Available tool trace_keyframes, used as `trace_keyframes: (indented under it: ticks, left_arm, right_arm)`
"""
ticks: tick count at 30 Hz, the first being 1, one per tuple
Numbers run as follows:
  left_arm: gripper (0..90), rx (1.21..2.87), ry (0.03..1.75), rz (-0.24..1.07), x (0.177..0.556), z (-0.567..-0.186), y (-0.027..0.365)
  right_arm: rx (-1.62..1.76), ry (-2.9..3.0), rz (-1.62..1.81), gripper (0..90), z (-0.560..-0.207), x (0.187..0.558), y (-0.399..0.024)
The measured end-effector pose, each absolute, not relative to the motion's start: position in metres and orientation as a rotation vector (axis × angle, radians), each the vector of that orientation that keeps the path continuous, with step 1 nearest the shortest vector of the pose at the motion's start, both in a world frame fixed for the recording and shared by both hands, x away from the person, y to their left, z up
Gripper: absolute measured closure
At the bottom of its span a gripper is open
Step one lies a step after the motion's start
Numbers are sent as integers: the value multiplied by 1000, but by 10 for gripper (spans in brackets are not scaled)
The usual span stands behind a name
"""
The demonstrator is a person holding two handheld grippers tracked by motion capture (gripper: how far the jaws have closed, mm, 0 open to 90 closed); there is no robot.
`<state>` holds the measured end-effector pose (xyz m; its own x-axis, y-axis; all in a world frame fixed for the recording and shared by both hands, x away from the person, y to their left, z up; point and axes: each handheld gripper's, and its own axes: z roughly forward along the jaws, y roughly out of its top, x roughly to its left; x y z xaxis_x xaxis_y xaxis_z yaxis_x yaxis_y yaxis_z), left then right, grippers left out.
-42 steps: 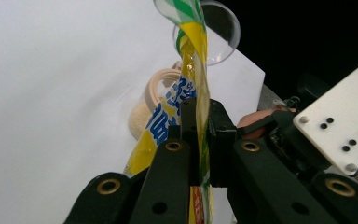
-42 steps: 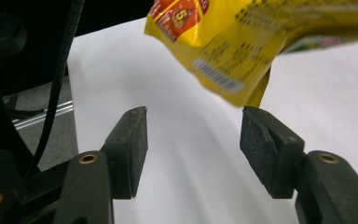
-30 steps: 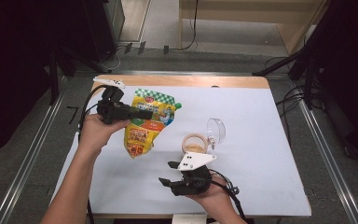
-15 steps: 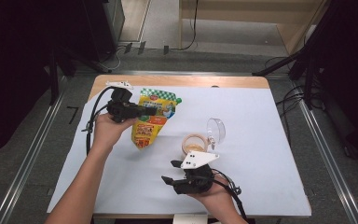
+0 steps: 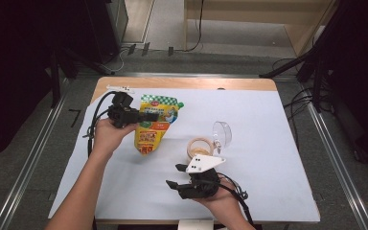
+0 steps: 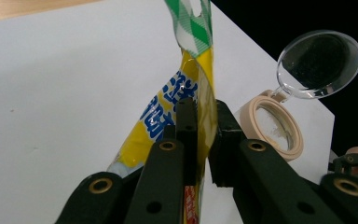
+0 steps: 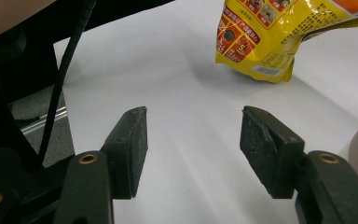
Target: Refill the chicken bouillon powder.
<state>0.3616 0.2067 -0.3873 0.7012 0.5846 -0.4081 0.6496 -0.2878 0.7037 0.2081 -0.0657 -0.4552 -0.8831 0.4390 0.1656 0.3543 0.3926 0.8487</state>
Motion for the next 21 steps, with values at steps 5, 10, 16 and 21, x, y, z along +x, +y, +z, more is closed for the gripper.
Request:
trace_keyframes:
  ticks: [5,10,16,21]
  left_arm:
    - [834,1973,949,-76,359,-387,211]
    - [818,1970,950,-68,355,-388,218]
    - [774,1968,947,-52,351,-388,223]
    - [708,1972,946,-30,349,-388,227]
  right_arm:
    - [721,2561,1514,428,-455,208,-64]
    - [709,2564,1519,428,-454,209,-62]
    - [697,2573,1525,428,-454,210,-59]
    - [684,2577,1523,428,-453,211,-58]
